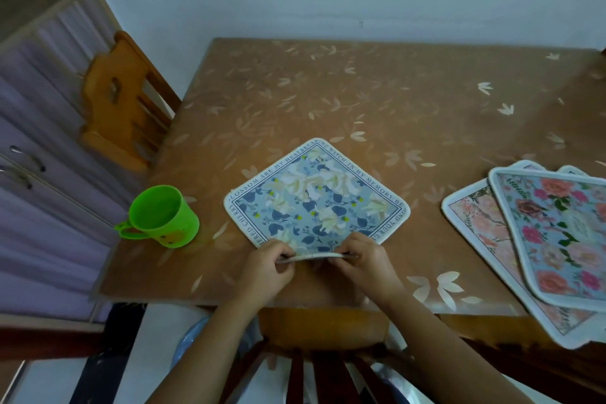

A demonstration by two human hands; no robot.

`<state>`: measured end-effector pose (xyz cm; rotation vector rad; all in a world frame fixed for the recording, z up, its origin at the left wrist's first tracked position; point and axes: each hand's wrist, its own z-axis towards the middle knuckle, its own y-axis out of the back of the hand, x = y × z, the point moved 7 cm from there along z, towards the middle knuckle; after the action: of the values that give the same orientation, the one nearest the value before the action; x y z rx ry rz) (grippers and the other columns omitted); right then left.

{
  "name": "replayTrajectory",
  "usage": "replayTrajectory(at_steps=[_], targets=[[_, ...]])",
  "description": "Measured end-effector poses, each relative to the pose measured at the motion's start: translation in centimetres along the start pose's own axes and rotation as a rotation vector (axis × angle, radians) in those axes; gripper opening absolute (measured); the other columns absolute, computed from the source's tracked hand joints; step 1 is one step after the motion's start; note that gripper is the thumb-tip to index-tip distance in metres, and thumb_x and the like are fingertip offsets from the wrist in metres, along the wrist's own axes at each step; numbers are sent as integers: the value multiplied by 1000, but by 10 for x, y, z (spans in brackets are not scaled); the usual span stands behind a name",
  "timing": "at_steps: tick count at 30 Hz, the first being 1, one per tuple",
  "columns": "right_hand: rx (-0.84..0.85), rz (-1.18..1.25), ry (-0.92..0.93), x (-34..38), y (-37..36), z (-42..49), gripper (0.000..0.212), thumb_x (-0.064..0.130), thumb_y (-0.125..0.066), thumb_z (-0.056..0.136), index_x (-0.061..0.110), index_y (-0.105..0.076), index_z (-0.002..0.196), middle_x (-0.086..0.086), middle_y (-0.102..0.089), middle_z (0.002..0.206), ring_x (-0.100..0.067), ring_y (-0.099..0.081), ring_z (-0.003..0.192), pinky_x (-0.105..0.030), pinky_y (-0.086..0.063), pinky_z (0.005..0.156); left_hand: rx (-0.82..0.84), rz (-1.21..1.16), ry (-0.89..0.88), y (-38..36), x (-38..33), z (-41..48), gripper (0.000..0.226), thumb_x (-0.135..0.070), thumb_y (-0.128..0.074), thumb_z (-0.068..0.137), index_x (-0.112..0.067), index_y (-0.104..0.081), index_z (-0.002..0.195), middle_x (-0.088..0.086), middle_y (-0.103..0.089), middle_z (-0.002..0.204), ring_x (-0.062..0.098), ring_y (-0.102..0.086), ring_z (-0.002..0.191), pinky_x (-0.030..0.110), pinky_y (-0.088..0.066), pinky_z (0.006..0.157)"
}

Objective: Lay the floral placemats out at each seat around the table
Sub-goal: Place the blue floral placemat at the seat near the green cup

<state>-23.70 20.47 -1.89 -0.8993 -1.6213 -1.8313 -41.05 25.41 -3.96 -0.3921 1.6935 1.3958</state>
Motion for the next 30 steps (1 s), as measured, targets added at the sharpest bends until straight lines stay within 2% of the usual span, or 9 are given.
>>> replayTrajectory(at_steps=[3,6,10,14,16,20,22,26,30], targets=[[35,-5,45,9,-8,2,9,10,-74,72,3,-68,74,-10,-61,77,-19,-58,72,-18,-43,64,8,-1,-76,3,-17,-2,16,-8,-71,71,-19,-63,78,-14,-55,76,1,-54,74,6,-39,67],[69,9,74,16,-18,2,8,11,-73,73,5,-68,75,-9,-58,76,-18,-56,71,-19,-42,64,-19,-21,-155,8,-34,-4,14,-1,-69,70,-13,-64,75,-7,-57,74,3,-53,73,10,-41,65],[86,44,74,16,-19,3,8,8,-74,71,8,-67,75,0,-55,77,-9,-53,71,-7,-39,65,-51,-39,-114,24,-32,-8,13,4,-67,69,-9,-64,70,2,-59,71,9,-55,69,20,-43,64],[112,-13,11,-1,-11,4,6,8,-72,73,8,-67,77,5,-53,78,-13,-54,77,-5,-38,67,-65,-72,-17,44,-16,-13,15,7,-66,69,-7,-61,69,-1,-59,69,7,-56,68,9,-40,62],[103,-49,8,-2,-7,7,5,8,-72,74,6,-68,77,3,-54,78,-15,-55,78,-7,-39,67,-51,-50,36,48,-10,-16,21,6,-66,69,-13,-59,69,-7,-58,71,3,-56,70,7,-39,62],[74,-47,89,21,-4,13,4,8,-72,74,7,-69,72,-1,-56,75,-19,-57,74,-33,-50,68,50,17,-22,37,-23,-16,18,-4,-69,72,-20,-60,75,-10,-54,78,3,-55,74,9,-41,67],[87,-53,130,34,-3,15,5,9,-71,74,7,-68,72,-5,-58,76,-21,-58,76,-40,-51,70,37,57,-60,39,-33,-11,10,-8,-70,74,-16,-65,76,-11,-53,77,7,-55,75,17,-44,68],[83,-60,200,58,13,18,2,8,-69,76,7,-67,76,-5,-60,80,-19,-58,78,-40,-52,69,-49,84,-87,64,-52,2,5,-9,-70,75,-14,-68,75,-11,-56,74,10,-56,73,23,-42,66],[16,-56,207,68,53,28,7,3,-69,74,8,-68,78,-7,-63,83,-16,-58,79,-29,-49,69,-104,102,-155,91,-81,15,8,-7,-69,75,-15,-66,74,-9,-58,76,11,-56,76,25,-42,69]])
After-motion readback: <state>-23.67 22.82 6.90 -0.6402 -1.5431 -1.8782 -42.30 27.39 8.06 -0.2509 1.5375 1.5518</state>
